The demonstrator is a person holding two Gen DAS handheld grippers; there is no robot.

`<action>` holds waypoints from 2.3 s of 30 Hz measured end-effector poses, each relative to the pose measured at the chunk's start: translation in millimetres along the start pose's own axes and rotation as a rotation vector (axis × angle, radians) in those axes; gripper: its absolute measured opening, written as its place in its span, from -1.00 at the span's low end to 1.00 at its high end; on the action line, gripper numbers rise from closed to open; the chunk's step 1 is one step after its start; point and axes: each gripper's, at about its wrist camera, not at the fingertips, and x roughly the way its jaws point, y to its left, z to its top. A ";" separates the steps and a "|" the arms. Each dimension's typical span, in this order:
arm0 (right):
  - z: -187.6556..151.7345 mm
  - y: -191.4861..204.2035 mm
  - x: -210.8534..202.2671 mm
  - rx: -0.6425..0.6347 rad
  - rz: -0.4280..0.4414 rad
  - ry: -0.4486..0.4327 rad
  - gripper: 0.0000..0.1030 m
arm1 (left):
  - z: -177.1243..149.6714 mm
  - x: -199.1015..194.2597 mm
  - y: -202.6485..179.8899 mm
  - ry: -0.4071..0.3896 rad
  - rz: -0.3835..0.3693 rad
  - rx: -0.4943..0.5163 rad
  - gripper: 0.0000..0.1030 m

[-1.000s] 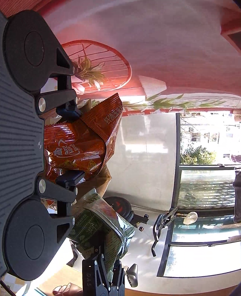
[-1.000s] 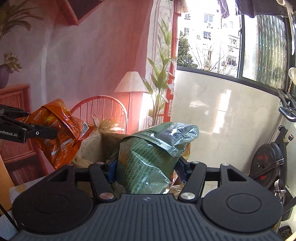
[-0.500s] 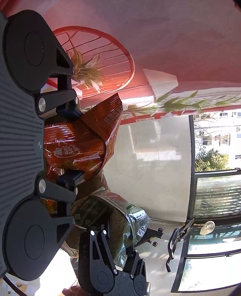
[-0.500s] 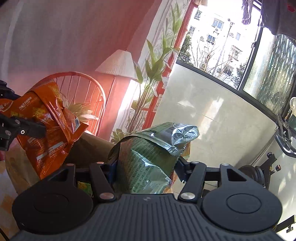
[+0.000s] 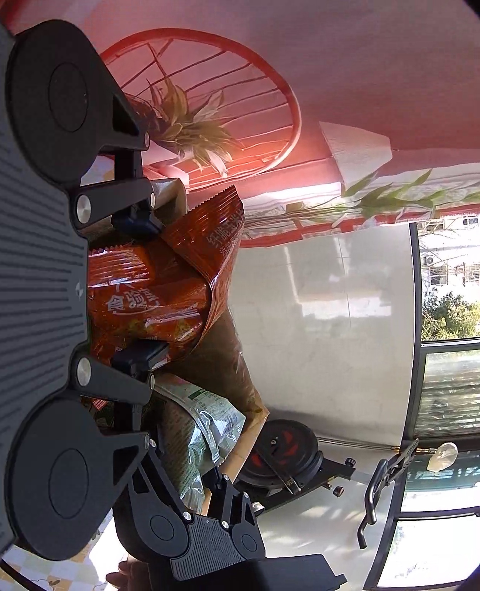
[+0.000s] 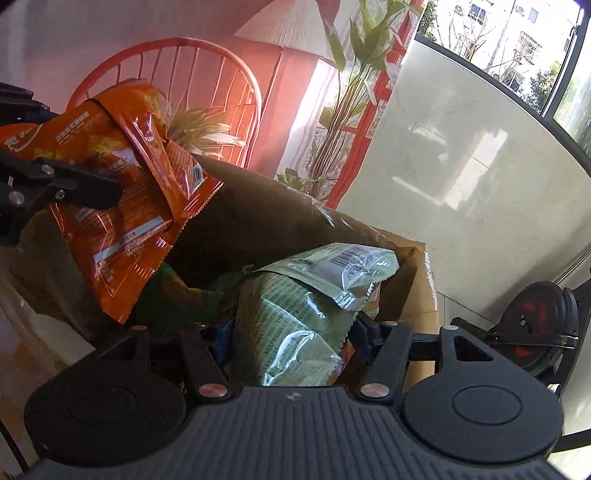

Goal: Organize snacks
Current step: 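Carry both bags over the cardboard box and open both tools to drop them, then move both tools back down to the small packets beside the box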

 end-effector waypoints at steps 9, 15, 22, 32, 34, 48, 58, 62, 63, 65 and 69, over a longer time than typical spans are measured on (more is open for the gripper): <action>-7.0 -11.4 -12.2 0.102 0.013 -0.019 0.49 | 2.6 9.2 -4.6 0.023 0.031 0.053 0.17; -7.3 -17.3 -39.8 0.139 0.018 -0.075 0.49 | 8.4 17.0 -14.3 0.046 0.024 0.120 0.22; -17.6 -16.9 -67.3 0.166 0.025 -0.137 0.49 | 8.9 -6.0 -13.3 -0.002 0.020 0.078 0.59; -64.5 -8.1 -114.7 0.255 0.066 -0.288 0.49 | -13.0 -68.4 -0.3 -0.044 0.058 -0.041 0.59; -78.3 -5.1 -120.6 0.269 0.065 -0.312 0.49 | -25.3 -79.3 1.1 -0.040 0.083 -0.075 0.59; -172.1 38.2 -112.4 0.289 0.124 -0.258 0.26 | -129.9 -97.9 -10.0 0.035 0.104 -0.290 0.56; -195.2 83.3 -67.8 0.214 0.226 -0.166 -0.38 | -171.9 -82.0 4.0 0.134 0.132 -0.326 0.35; -192.1 97.9 -42.8 0.181 0.266 -0.119 -0.39 | -179.7 -73.3 13.0 0.153 0.133 -0.345 0.35; -190.1 101.8 -34.8 0.169 0.277 -0.102 -0.39 | -183.0 -69.7 15.0 0.161 0.131 -0.355 0.35; -187.5 106.8 -22.3 0.153 0.297 -0.074 -0.39 | -187.7 -64.7 17.1 0.176 0.126 -0.371 0.34; -184.5 115.4 -0.3 0.125 0.328 -0.018 -0.39 | -196.5 -50.9 19.3 0.207 0.113 -0.395 0.33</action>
